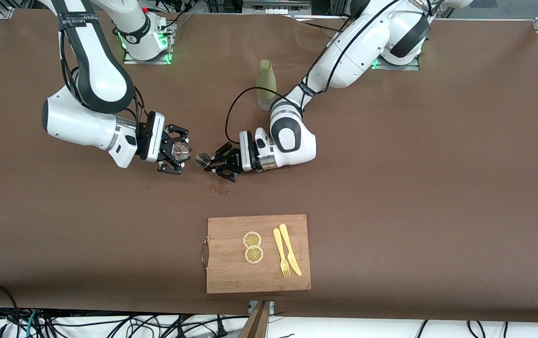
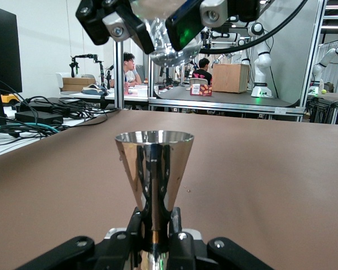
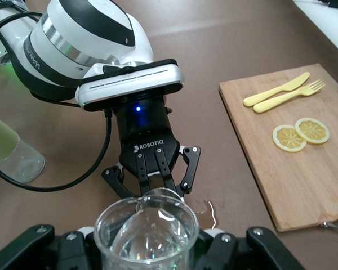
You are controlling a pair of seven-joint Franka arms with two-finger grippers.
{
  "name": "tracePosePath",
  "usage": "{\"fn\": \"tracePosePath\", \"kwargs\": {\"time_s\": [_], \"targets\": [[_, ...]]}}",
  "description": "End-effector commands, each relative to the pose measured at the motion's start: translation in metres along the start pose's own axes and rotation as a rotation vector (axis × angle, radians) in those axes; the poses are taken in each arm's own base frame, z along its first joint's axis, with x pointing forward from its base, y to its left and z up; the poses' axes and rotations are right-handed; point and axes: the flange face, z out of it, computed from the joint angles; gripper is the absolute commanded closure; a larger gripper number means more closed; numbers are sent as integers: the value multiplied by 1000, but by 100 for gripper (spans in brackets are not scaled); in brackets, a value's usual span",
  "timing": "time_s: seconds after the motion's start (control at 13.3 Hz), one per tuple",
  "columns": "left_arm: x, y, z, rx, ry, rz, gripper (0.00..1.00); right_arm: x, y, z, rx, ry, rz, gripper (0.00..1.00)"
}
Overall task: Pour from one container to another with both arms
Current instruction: 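Lift the glass with the right gripper above the jigger's mouth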
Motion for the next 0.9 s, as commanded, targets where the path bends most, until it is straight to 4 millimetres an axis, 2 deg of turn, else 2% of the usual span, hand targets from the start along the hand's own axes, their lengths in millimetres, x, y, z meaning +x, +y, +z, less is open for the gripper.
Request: {"fn": "tracePosePath", "kwargs": {"time_s": [0.0,0.23,0.83], "targets": [[-8,-2,9,37,6,3,100,1,-5,-2,-5,-52,25,77],[-11,-3,8,37,1,4,100,17,-10,7,-18,-72,43,77],[-10,-2,8,37,1,3,100,45,3,19,-29,-118,96,77]]}}
